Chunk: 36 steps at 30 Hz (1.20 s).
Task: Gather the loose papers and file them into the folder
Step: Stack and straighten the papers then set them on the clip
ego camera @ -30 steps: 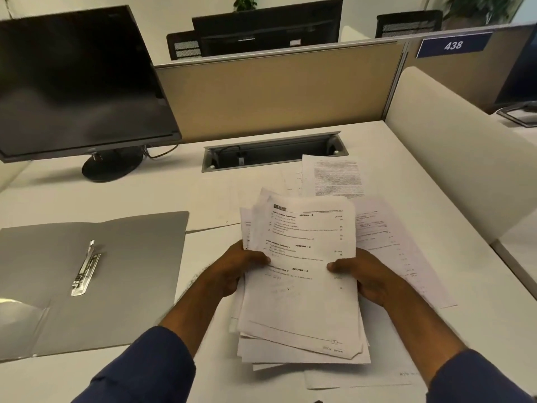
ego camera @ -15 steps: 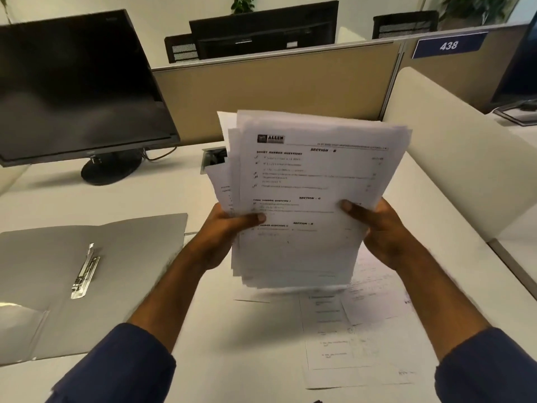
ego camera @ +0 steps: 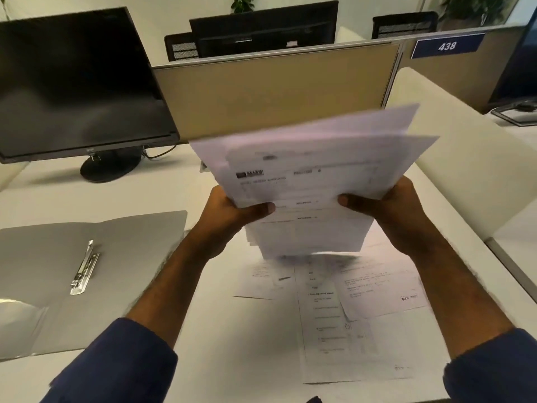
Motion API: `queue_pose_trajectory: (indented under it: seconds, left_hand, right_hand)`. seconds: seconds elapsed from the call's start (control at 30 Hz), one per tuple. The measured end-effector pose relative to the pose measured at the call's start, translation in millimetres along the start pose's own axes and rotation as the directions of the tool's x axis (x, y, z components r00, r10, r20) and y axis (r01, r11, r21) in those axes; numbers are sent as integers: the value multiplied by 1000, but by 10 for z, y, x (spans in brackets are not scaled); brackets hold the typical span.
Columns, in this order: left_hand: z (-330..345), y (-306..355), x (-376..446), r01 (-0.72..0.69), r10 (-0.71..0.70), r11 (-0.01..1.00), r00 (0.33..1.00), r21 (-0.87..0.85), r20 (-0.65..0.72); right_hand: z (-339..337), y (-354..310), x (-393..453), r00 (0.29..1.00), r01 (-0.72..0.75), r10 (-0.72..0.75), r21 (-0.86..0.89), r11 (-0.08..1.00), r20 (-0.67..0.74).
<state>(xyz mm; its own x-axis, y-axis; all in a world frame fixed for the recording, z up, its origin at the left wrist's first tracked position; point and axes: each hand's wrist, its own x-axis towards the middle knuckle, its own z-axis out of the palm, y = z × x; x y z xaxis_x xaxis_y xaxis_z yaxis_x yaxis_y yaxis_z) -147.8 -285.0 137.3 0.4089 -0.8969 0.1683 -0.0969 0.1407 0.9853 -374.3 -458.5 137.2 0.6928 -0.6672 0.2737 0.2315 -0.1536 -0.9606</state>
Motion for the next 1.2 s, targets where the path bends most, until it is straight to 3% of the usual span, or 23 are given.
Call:
queue_pose_trajectory:
  seconds: [0.13, 0.3, 0.43, 0.57, 0.63, 0.73, 0.83, 0.93, 1.0, 1.1, 1.2]
  left_hand:
    - [154, -179, -76, 66, -70, 997, 992, -39, -102]
    - [347, -161, -59, -1, -23, 995, 969, -97, -248]
    - [346, -171, 6, -33, 18, 998, 968, -57, -252]
    - [347, -473, -8, 134, -131, 991, 972, 0, -197]
    - [402, -630, -43, 180, -174, 984, 957, 6, -232]
    - [543, -686, -17, 142, -124, 989, 946, 39, -301]
    - [622, -612, 65, 124, -116, 992, 954, 14, -276]
    - [629, -637, 142, 232, -239, 971, 943, -58, -230]
    - [611, -728, 136, 401, -401, 914, 876, -57, -267]
    - [580, -965, -16, 587, -514, 792, 789, 166, -338]
    - [601, -1212, -184, 594, -497, 563, 799, 575, -338]
  right_hand:
    - [54, 144, -46, 985, -147, 135, -114, 982, -107]
    - [170, 101, 19, 963, -61, 20, -145, 988, -270]
    - [151, 106, 11, 950, -31, -15, -142, 989, -311]
    - [148, 424, -122, 925, -176, 114, -143, 974, -362]
    - [161, 575, -198, 915, -248, 170, -178, 952, -366]
    - [157, 657, -267, 899, -261, 170, -183, 948, -403]
    - [54, 576, -217, 892, -245, 116, -250, 937, -438]
    - [-179, 468, -128, 891, -333, 226, -227, 915, -394]
    - [-371, 455, -122, 858, -442, 363, -164, 882, -363]
    - [-682, 534, -185, 775, -583, 484, -163, 796, -406]
    - [-918, 702, -284, 688, -704, 514, -298, 645, -513]
